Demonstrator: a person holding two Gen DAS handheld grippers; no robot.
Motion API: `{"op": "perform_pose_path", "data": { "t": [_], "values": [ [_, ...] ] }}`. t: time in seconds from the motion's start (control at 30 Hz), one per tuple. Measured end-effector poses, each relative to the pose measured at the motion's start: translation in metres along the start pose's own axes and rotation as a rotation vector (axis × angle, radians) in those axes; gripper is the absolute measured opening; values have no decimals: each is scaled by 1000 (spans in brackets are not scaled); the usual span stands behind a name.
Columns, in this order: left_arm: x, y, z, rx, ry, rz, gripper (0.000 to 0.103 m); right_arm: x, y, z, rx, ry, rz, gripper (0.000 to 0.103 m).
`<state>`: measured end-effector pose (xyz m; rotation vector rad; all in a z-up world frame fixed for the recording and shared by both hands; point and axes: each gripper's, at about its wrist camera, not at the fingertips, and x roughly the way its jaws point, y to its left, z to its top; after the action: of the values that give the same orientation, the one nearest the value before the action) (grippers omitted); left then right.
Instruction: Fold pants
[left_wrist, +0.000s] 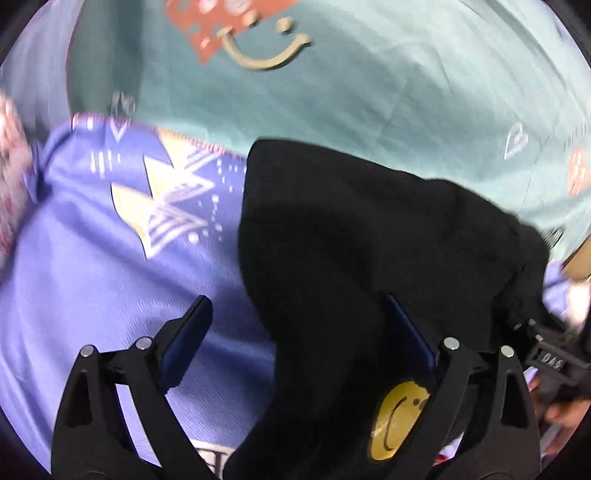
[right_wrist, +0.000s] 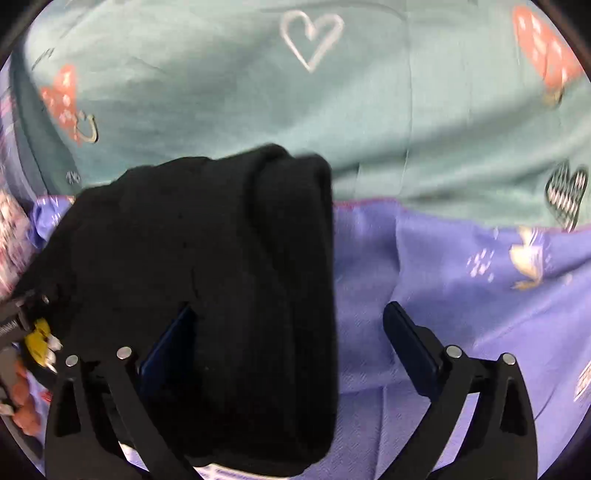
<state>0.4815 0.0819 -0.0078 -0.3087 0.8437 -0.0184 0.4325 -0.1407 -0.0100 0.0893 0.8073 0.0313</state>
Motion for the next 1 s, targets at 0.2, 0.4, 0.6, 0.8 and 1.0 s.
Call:
{"op": "perform_pose_path", "data": {
  "t": [0.2,0.4,0.6,0.8,1.0],
  "values": [
    [-60,5,-17,-76,-37,48,98,-69,17,-2,-41,-72,-124,99],
    [-135,-20,-97,91,-88,85,101,-143,23,-67,-42,-115,-96,99],
    [-170,-35,-159,127,-35,75,101,-190,42,-152,-98,-134,-94,99],
    [-218,-44,-186,135,-113,41,101,-231,38,-190,-85,-154,-86,99],
    [-251,-56,-207,163,-169,51,101,-248,36,-220,-71,-176,-100,99]
  ]
}}
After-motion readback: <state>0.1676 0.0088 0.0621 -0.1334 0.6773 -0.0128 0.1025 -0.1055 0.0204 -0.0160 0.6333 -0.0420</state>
